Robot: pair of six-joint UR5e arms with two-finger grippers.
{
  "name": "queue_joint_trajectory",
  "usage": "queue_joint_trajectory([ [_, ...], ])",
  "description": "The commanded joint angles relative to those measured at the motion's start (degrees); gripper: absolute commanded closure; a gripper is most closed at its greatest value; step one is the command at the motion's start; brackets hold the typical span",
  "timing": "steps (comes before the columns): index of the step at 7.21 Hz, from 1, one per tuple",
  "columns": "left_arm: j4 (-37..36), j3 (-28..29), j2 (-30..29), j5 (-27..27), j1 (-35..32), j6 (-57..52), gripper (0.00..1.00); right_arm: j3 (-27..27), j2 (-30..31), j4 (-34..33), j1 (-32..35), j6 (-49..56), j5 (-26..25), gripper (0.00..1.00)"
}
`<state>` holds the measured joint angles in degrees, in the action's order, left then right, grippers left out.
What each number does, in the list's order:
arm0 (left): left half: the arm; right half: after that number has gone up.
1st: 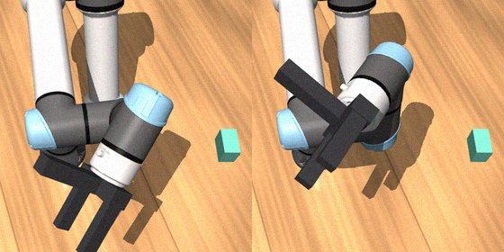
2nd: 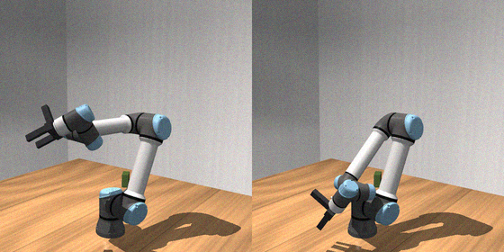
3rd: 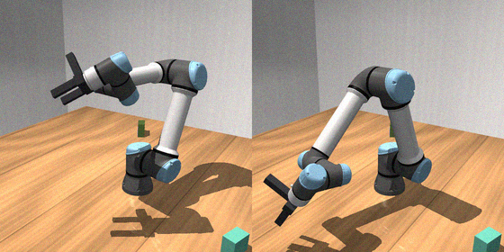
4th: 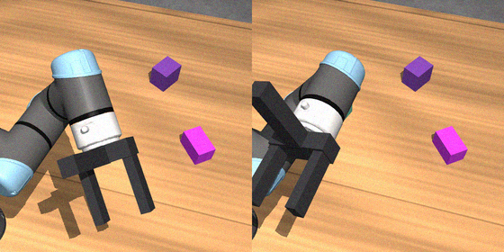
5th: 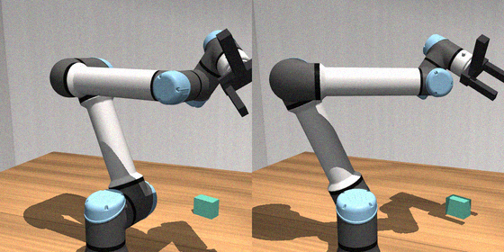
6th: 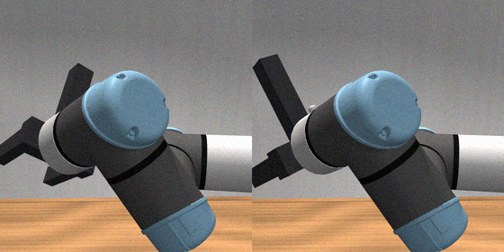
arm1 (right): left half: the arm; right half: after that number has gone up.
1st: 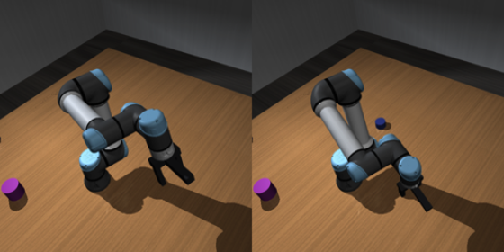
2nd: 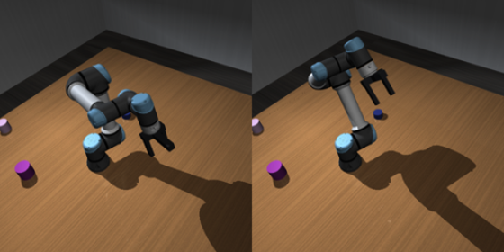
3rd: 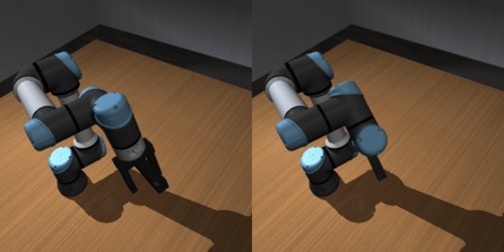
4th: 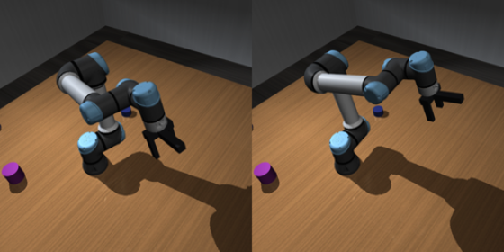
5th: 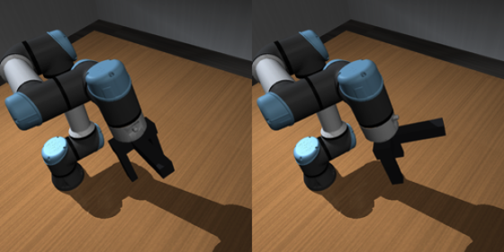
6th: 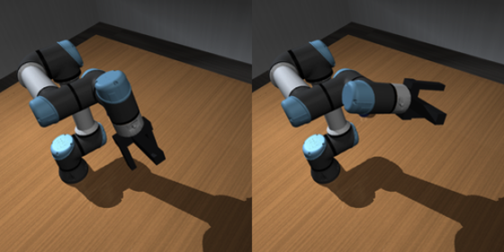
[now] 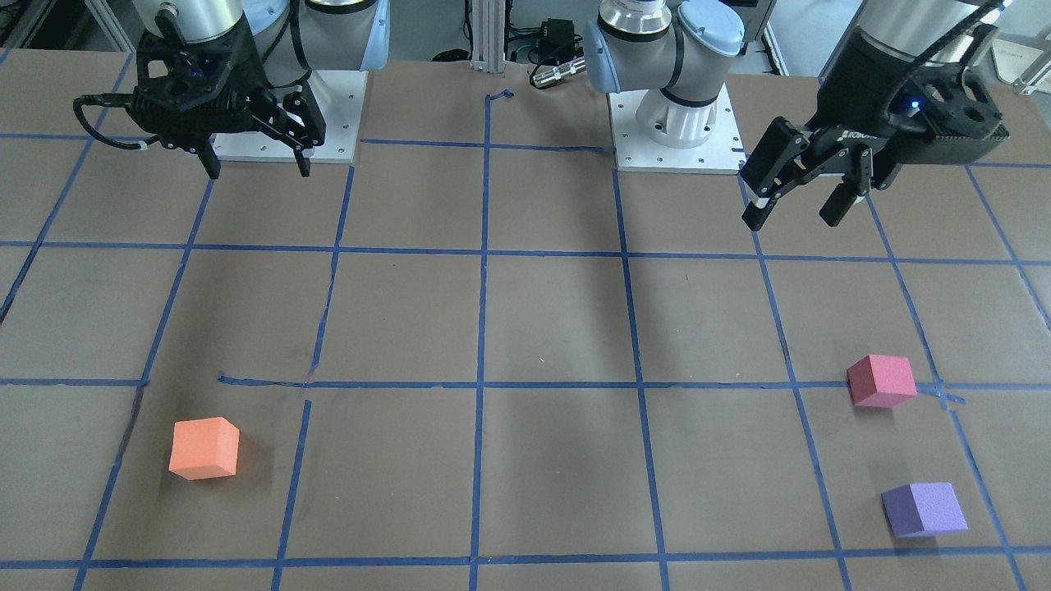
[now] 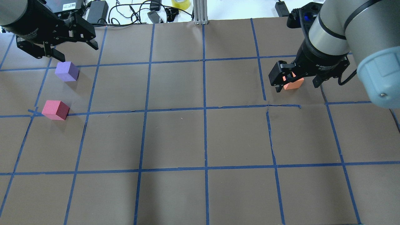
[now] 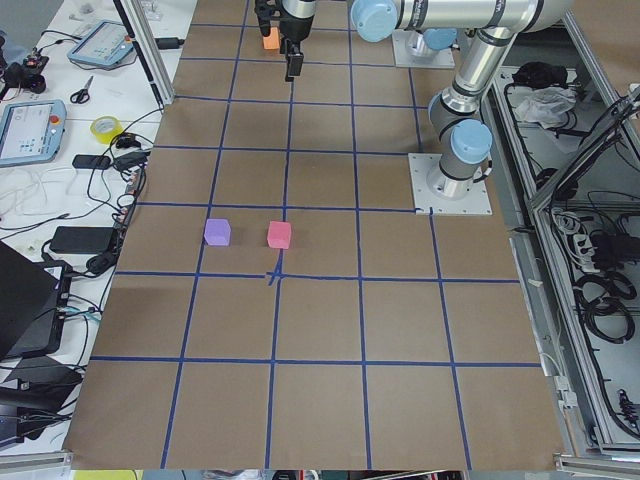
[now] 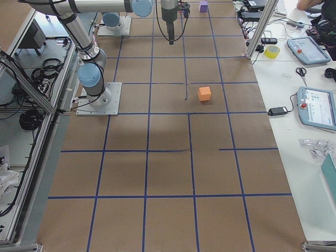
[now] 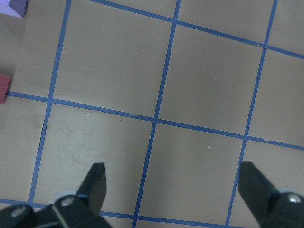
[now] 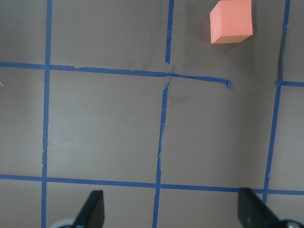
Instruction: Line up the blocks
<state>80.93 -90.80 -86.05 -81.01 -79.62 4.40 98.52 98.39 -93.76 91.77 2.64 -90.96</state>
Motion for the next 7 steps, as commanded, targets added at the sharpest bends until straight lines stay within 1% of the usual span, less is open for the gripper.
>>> queue_joint_trajectory([
  [1, -1.04, -0.08, -0.17, -0.19, 0.26, 0.0, 0.0, 0.09, -0.12, -0.02, -0.01, 0.0, 0.08, 0.0],
  [5, -0.6, -0.26, 0.27, -0.37, -0.18, 0.09, 0.0, 0.0, -0.56, -0.63, -0.36, 0.7, -0.27, 0.0],
  [7, -0.86, -2.79, 0.62, -0.29, -0.27, 0.09, 0.0, 0.0, -0.56, -0.9, -0.36, 0.79, -0.27, 0.0],
])
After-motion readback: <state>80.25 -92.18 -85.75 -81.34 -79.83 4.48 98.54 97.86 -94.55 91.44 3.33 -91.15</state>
